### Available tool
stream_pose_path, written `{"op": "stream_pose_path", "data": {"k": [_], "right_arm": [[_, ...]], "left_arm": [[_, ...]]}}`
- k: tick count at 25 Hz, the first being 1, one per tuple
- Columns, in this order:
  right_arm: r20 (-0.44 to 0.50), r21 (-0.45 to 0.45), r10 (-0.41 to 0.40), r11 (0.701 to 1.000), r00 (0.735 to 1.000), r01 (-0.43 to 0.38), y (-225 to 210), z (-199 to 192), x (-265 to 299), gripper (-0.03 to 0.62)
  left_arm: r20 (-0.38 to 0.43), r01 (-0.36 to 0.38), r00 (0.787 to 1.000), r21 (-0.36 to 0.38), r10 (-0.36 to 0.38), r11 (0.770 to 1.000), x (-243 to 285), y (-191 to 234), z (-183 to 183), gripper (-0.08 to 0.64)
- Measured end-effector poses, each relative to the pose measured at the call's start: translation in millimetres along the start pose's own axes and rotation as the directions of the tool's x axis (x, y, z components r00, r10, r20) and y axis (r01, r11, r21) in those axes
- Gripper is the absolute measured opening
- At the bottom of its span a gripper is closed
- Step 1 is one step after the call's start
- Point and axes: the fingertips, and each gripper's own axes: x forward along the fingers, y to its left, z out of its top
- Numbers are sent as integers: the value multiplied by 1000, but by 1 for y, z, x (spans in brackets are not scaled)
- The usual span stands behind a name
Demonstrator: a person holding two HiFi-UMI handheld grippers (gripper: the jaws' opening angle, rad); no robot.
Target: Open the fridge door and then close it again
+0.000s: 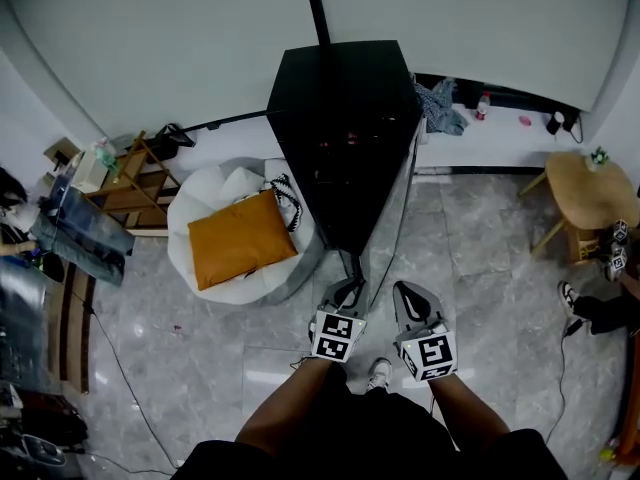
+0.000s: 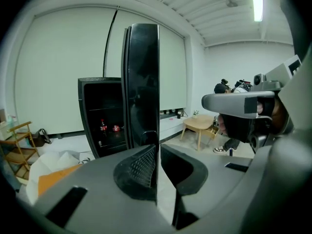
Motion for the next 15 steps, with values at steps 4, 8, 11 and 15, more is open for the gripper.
{"op": "stream_pose_path", "data": {"k": [4, 8, 11, 15], "right_arm": [[1, -1, -1, 1000, 1000, 1, -2, 1, 1, 17], [4, -6, -5, 1000, 1000, 5, -7, 1, 0, 17], [3, -4, -9, 1000, 1000, 9, -12, -1, -2, 17], [-2, -1, -8, 1000, 1000, 8, -14, -2, -2, 17]], "left_arm": [[-1, 33, 999, -2, -33, 999, 0, -12, 0, 41], [1, 48, 999, 1, -48, 999, 2, -22, -1, 38], [4, 57, 998, -3, -57, 998, 3, -29, -1, 35], [0, 86, 996, 13, -86, 996, 3, -35, 1, 32]]}}
